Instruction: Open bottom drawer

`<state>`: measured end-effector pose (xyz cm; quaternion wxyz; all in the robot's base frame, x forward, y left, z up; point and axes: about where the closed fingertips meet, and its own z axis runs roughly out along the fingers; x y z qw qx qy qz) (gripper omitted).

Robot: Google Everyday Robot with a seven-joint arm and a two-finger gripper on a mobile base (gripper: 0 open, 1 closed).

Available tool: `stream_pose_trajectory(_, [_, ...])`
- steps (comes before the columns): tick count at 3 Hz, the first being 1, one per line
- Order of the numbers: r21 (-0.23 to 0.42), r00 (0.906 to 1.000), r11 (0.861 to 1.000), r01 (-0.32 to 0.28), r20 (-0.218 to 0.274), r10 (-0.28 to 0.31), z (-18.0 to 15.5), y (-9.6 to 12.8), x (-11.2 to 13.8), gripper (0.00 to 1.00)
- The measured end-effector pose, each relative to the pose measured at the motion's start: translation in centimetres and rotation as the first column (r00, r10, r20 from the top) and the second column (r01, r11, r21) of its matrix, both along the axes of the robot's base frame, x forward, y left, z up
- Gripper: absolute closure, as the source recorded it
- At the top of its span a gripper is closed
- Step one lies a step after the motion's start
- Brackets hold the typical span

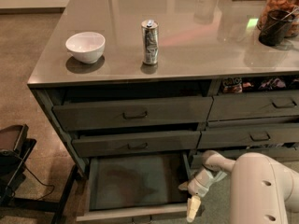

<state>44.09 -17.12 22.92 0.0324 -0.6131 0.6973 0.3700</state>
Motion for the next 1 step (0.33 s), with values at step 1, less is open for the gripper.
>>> stream_pose_trajectory(1, [0.000, 1.0000, 1.000, 0.000, 0.000, 0.000, 0.00, 0.00, 0.00, 0.00])
